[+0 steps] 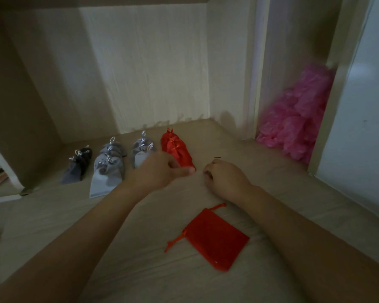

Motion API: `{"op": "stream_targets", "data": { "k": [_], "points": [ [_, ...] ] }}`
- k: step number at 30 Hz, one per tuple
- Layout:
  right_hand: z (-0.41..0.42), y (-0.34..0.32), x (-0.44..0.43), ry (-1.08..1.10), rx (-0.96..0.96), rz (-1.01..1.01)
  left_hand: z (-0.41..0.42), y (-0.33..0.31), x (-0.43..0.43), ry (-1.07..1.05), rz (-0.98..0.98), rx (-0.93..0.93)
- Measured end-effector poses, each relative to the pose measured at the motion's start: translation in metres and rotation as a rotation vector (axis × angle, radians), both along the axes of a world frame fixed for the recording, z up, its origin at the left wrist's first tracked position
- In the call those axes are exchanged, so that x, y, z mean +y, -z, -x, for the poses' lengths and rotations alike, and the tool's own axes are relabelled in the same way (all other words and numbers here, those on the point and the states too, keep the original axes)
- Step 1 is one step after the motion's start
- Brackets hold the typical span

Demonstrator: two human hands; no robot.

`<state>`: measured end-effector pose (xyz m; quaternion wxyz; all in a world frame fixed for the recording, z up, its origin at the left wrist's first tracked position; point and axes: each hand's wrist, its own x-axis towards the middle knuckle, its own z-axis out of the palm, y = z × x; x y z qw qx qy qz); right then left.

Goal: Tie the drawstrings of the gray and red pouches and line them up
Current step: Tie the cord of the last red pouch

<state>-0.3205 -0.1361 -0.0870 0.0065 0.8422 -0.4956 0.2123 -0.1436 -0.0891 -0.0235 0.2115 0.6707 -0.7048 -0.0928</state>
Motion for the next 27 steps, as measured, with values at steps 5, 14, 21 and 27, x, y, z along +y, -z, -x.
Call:
{"op": "stream_targets", "data": {
  "k": [5, 14, 21, 27],
  "points": [
    [-0.002, -0.002, 0.004, 0.016, 0.029, -0.04, 0.013, 0.017, 0.063, 0.204, -0.248, 0.015],
    [-0.015, -0.019, 0.015, -0.113, -0.717, -0.426, 0.001, 0.027, 0.047, 0.239, -0.082, 0.174],
    [-0.016, -0.024, 0.02, -0.246, -1.035, -0.591, -0.021, 0.015, 0.022, 0.128, 0.096, 0.555],
    [-0.016, -0.025, 0.021, -0.29, -1.082, -0.719, -0.025, 0.024, 0.021, 0.181, 0.099, 0.657]
  ]
}}
